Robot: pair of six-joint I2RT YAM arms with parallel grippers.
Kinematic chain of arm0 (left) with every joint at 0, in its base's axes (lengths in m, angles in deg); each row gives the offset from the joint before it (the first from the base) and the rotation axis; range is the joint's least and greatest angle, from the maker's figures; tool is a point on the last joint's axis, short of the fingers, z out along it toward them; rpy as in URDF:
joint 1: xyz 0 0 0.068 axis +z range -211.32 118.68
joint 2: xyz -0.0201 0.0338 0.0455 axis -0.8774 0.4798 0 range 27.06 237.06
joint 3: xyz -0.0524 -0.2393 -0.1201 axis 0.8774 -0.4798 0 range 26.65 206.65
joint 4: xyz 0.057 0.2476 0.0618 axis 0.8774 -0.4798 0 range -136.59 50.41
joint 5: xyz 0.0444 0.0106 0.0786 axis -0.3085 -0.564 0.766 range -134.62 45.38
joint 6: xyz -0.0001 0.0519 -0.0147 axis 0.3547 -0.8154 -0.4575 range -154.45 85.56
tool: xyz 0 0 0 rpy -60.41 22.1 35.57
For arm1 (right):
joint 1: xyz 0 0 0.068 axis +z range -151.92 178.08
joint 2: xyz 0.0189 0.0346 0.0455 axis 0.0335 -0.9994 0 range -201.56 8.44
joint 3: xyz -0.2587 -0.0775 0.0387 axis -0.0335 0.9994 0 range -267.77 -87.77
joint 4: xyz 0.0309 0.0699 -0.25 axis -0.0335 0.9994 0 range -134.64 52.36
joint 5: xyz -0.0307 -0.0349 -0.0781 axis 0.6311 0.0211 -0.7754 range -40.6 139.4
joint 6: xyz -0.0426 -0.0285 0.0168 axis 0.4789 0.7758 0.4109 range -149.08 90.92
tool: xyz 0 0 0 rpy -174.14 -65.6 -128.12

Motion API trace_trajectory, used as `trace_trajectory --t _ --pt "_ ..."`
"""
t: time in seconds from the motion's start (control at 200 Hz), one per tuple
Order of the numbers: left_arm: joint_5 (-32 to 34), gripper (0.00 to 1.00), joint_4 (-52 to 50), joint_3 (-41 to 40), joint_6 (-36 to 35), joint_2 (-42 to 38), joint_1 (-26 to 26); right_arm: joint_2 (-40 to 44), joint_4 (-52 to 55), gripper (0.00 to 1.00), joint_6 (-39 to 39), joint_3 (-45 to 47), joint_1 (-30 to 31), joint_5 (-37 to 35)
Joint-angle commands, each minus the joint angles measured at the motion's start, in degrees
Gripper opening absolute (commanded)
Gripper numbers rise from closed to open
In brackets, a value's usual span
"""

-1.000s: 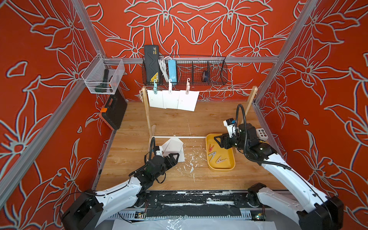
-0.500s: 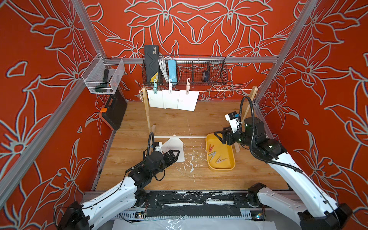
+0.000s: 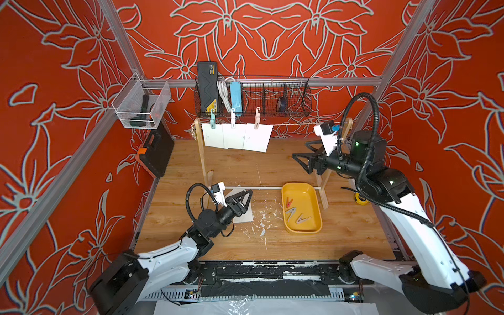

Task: Remove the postcards from the strings
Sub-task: Pinch the postcard on the clothesline.

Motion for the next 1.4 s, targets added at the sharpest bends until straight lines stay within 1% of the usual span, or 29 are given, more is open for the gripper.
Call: trace_trajectory --t 0.0,0.07,0.115,0.155,0.18,0.215,0.32,0.385,0.535,0.756,0.871,1.076,1.231,1.391 --pt "3.11 0.85 25.15 2.61 -5.69 9.07 0.45 -2.48 -1.95 0.81 2.27 -3.53 0.31 2.85" --pt "1.07 0.85 29.76 6.4 -4.3 16.41 1.35 -4.24 -2.31 0.81 2.76 -5.8 0.3 3.92" --pt "-0.92 0.85 34.26 8.8 -3.95 21.28 1.36 -5.17 -2.39 0.81 3.07 -7.24 0.3 4.33" --pt "-1.25 0.85 38.41 10.59 -2.54 25.6 1.37 -6.02 -2.38 0.81 3.45 -8.44 0.31 4.51" --pt "-0.75 0.85 38.58 12.17 -0.75 27.58 1.35 -6.37 -2.33 0.8 3.71 -9.12 0.31 4.68" --pt "-0.85 0.85 38.62 14.25 -0.42 30.09 1.44 -6.77 -2.46 0.81 4.05 -9.8 0.31 4.99" --pt "-1.96 0.84 38.69 20.23 -2.84 34.21 1.32 -7.84 -2.72 0.81 4.95 -11.28 0.31 5.63" --pt "-1.25 0.85 38.67 23.53 -3.14 36.2 1.56 -8.52 -2.31 0.8 5.7 -12.06 0.31 6.14" --pt "-1.85 0.85 38.7 30.07 -2.57 40.1 2.9 -9.36 -2.62 0.8 6.64 -12.14 0.28 6.4" --pt "-2.7 0.85 38.65 34.34 -1.65 42.22 4.65 -9.82 -2.94 0.79 7.33 -11.95 0.3 6.78" --pt "-2.55 0.84 38.78 34.34 -1.63 41.4 5.4 -9.92 -3.46 0.79 7.21 -11.33 0.28 7.05" --pt "-4.8 0.81 38.74 33.94 -2.98 38.45 6.01 -9.98 -3.41 0.79 7.54 -11.02 0.26 7.17" --pt "-5.35 0.75 38.77 33.18 -4.03 36.04 6.33 -10.78 -2.89 0.79 7.65 -12.17 0.22 7.41" --pt "-6.23 0.64 38.79 32.6 -4.2 33.87 6.47 -11.18 -3.35 0.79 6.92 -12.18 0.28 7.76"
